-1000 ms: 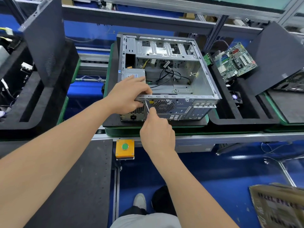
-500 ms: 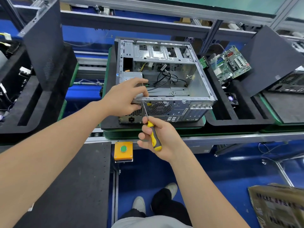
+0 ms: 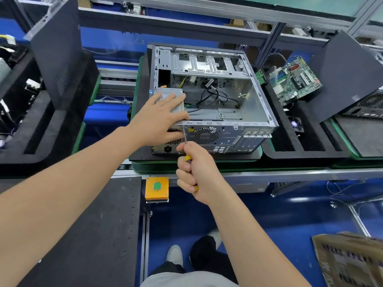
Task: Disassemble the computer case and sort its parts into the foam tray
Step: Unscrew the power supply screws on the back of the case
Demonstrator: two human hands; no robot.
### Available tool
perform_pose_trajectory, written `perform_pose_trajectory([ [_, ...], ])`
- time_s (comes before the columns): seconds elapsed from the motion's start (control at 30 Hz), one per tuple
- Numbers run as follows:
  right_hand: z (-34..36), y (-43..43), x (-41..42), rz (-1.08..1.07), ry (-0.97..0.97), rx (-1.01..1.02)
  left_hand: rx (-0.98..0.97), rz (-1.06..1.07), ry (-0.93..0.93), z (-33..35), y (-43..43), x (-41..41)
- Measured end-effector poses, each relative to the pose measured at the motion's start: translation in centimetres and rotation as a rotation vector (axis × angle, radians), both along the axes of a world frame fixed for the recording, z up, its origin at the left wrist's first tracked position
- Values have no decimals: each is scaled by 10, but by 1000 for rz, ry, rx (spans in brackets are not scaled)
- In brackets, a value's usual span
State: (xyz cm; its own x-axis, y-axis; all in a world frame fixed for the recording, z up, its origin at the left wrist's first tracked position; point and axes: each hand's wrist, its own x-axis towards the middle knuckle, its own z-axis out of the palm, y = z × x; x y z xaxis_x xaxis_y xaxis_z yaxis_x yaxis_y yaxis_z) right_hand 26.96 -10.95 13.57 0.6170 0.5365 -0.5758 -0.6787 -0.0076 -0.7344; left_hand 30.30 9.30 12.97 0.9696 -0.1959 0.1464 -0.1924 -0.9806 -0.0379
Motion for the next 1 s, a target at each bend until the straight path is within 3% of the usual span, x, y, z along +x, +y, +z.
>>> perform_pose_trajectory([
  [0.13, -4, 8, -4, 203, -811, -662, -3, -1, -12, -2, 0, 1],
  [0.2, -9, 11, -5, 289, -1036, -891, 2, 1, -14, -2, 1, 1],
  [0.33, -19, 14, -7, 336, -1161, -1095, 2, -4, -15, -2, 1, 1],
  [0.5, -19, 12, -7, 243, -1192, -1006, -15, 1, -18, -1, 1, 1],
  [0.6, -12, 5, -1, 147, -979, -821, -34, 7, -22, -1, 1, 1],
  [0.73, -3, -5, 7, 21, -295, -369, -60, 5, -26, -2, 1, 1],
  [0.8, -1, -11, 11, 31, -51, -123, -66, 2, -24, -1, 1, 1],
  [1.0, -4, -21, 11, 23, 318, 348, -65, 2, -26, -1, 2, 2],
])
